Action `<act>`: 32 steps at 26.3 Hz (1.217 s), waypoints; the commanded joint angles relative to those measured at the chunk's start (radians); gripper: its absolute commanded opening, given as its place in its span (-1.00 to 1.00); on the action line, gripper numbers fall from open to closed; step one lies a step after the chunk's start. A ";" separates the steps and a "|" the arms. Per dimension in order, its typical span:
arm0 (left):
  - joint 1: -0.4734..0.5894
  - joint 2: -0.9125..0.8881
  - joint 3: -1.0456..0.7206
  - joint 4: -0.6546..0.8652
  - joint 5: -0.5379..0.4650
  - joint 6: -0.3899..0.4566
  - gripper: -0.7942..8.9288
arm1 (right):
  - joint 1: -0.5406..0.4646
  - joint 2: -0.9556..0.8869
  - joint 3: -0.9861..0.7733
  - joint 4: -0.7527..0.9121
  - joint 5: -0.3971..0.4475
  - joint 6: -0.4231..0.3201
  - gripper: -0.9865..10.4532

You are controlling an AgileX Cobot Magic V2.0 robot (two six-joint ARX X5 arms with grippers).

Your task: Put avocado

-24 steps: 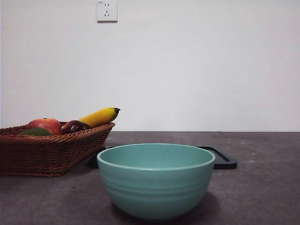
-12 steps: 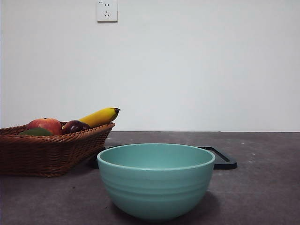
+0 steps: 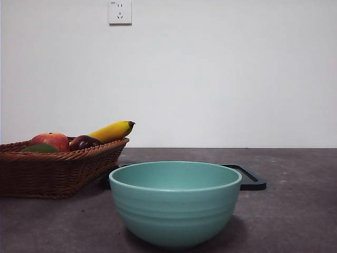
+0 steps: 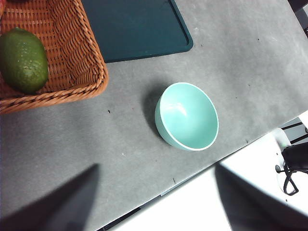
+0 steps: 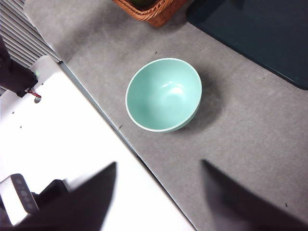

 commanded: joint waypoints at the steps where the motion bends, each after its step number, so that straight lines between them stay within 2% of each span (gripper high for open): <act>1: -0.003 0.007 0.018 0.015 -0.003 0.008 0.07 | 0.007 0.007 0.017 0.016 -0.003 -0.009 -0.16; 9: -0.003 0.070 0.019 0.098 -0.105 -0.018 0.06 | 0.007 0.007 0.017 0.026 -0.003 -0.003 -0.16; 13: -0.006 0.150 0.021 0.175 -0.121 -0.029 0.05 | 0.007 0.007 0.017 0.026 -0.003 -0.003 -0.16; 16: -0.019 0.221 0.026 0.236 -0.185 -0.029 -0.01 | 0.007 0.007 0.017 0.026 -0.003 -0.003 -0.16; 32: -0.129 0.672 0.101 0.440 -0.481 0.013 -0.01 | 0.007 0.007 0.017 0.027 -0.003 0.014 -0.16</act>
